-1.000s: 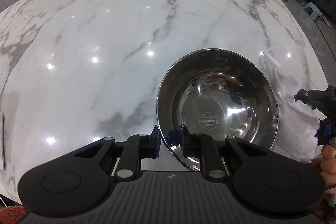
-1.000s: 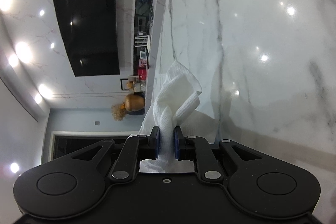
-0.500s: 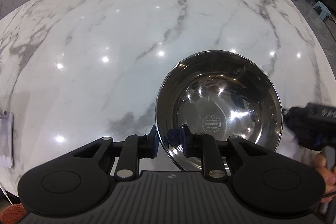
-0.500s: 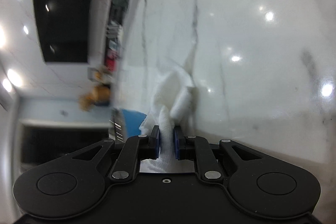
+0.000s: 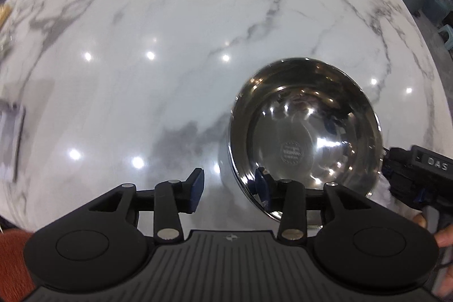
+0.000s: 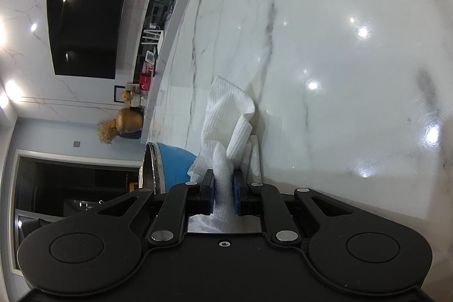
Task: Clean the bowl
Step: 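Hold the bowl rim with the left gripper while the right gripper wipes the blue outer wall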
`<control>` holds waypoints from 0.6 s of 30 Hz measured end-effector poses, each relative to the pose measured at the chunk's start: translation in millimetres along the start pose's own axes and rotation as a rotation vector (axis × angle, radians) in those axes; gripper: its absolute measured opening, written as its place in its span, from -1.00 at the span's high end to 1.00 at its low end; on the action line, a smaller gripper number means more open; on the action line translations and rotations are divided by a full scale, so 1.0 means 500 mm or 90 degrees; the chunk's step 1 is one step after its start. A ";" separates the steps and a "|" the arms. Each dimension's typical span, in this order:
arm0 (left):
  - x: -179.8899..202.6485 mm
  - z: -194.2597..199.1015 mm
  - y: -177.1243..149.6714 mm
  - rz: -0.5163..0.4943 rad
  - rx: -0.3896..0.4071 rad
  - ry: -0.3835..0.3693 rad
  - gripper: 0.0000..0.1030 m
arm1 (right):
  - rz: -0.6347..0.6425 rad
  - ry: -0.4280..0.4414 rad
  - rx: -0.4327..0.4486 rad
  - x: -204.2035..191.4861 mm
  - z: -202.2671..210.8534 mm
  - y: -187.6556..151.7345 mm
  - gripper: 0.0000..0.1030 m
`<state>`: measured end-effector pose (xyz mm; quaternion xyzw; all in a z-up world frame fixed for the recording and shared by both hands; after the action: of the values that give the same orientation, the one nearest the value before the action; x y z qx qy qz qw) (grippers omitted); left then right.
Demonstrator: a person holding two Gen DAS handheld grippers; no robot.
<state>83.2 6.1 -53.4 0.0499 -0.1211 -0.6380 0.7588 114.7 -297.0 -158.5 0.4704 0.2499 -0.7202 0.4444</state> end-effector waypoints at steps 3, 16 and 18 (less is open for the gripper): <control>0.004 0.005 -0.004 -0.004 -0.003 -0.011 0.47 | 0.006 0.000 -0.008 -0.018 -0.008 0.026 0.79; -0.003 0.004 0.038 0.000 0.038 -0.008 0.83 | -0.081 0.200 0.012 -0.011 0.009 0.089 0.76; -0.002 0.003 0.047 -0.002 0.044 -0.006 0.83 | -0.078 0.185 0.007 0.000 0.003 0.095 0.76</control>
<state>105.0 11.4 -46.5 0.0732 -0.1462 -0.6348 0.7552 155.7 -320.7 -155.0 0.5560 0.3361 -0.6716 0.3561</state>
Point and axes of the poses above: each gripper's, at about its wrist camera, not at the fingertips, and z roughly against the way its jaws point, x to its right, y to its top, the point moved 5 cm from there along -z, roughly the way its jaws point
